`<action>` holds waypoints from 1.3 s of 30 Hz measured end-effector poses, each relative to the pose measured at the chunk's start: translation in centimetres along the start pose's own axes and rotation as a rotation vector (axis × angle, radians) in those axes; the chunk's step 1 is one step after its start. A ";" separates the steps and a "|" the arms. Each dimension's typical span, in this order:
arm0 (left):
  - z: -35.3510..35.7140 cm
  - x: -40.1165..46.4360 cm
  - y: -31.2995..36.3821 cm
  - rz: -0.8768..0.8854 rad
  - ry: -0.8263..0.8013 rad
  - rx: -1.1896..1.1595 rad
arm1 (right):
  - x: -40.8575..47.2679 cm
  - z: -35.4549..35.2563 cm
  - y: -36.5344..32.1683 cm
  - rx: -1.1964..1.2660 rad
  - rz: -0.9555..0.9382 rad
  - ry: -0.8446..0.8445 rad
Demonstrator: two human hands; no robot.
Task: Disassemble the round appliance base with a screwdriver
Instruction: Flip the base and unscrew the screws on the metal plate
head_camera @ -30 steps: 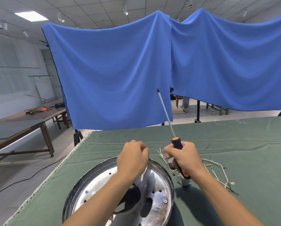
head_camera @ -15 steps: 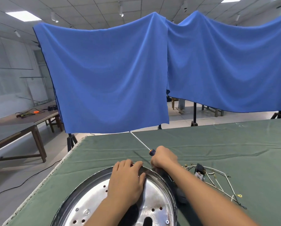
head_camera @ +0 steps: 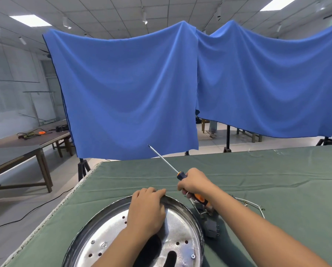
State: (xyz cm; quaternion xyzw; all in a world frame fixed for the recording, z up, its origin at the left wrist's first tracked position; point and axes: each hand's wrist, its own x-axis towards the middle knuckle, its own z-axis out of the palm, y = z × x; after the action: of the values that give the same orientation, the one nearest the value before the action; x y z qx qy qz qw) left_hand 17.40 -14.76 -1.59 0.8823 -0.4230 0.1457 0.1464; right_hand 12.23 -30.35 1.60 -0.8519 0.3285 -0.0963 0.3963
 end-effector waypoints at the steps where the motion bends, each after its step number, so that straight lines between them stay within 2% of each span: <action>1: -0.2 0.0 0.1 0.001 0.021 -0.047 | -0.8 -0.6 -0.1 0.048 -0.011 -0.021; 5: -2.5 -0.6 0.5 -0.003 0.220 -0.149 | -4.4 -2.5 -0.3 0.089 -0.081 -0.080; 9: -4.6 -1.0 1.5 0.193 0.477 0.074 | -7.6 -4.2 -0.9 0.070 -0.139 -0.184; 12: -5.8 -1.3 2.1 0.242 0.498 0.195 | -9.7 -5.3 -1.4 0.038 -0.194 -0.292; 15: -6.7 -2.0 2.0 0.256 0.443 0.294 | -11.2 -6.1 -1.5 0.115 -0.210 -0.389; 17: -7.2 -2.6 1.7 0.237 0.375 0.265 | -11.9 -7.0 -1.1 0.333 -0.191 -0.426; 19: -7.2 -3.0 1.3 0.197 0.333 0.180 | -12.4 -8.3 -0.2 0.684 -0.176 -0.467; 22: -6.7 -3.2 0.7 0.068 0.283 -0.036 | -13.7 -9.0 0.4 1.129 -0.269 -0.513; 23: -6.6 -3.3 0.8 0.067 0.271 -0.174 | -14.0 -8.6 0.2 1.154 -0.312 -0.484; 25: -6.4 -3.7 1.4 0.100 0.256 -0.408 | -14.3 -7.4 -0.9 1.056 -0.365 -0.347; 29: -6.0 -4.3 2.9 0.166 0.230 -0.592 | -14.8 -5.2 -3.8 0.775 -0.360 0.032; 32: -6.3 -4.7 3.4 0.160 0.191 -0.763 | -15.0 -4.3 -5.1 0.624 -0.499 0.331; 35: -6.4 -5.0 3.0 0.173 0.106 -0.721 | -15.2 -4.6 -5.9 0.485 -0.581 0.549; 39: -5.7 -5.3 2.8 0.119 -0.071 -0.681 | -15.4 -5.4 -6.3 0.394 -0.615 0.612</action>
State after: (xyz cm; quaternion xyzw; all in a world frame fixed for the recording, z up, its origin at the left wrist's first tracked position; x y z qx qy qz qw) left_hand 11.25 -10.49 1.96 0.7612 -0.5028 -0.0265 0.4087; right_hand 1.14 -20.90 11.35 -0.7506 0.1381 -0.5163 0.3885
